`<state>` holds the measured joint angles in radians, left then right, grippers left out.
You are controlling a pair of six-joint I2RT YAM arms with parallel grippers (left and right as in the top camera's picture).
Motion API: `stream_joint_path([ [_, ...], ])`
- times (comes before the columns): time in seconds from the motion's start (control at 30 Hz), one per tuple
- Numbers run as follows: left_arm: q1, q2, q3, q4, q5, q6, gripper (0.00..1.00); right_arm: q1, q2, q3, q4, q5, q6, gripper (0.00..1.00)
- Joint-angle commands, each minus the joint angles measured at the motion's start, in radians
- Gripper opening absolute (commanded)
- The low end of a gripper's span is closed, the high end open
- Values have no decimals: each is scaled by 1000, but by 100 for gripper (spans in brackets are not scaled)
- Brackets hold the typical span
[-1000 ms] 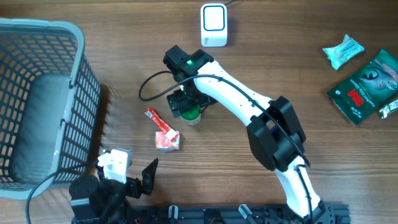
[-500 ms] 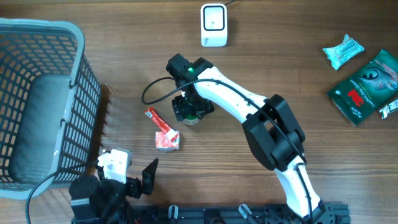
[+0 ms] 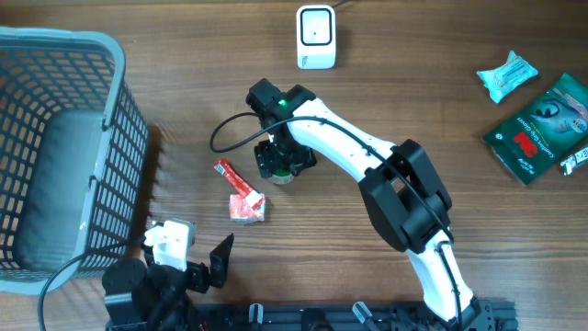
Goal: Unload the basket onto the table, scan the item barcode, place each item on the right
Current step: 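Lift the jar and carry it toward the scanner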
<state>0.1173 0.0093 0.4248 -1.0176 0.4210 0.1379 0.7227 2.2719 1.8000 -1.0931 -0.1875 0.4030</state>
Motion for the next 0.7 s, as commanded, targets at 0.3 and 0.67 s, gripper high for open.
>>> stream_joint_path([
  [0.3,3,-3,-2,3,16,13,100,-133,32,188,-323,-156,-128,61],
  [0.67,3,-3,-2,3,16,13,100,-233,32,188,-518,-395,-193,62],
])
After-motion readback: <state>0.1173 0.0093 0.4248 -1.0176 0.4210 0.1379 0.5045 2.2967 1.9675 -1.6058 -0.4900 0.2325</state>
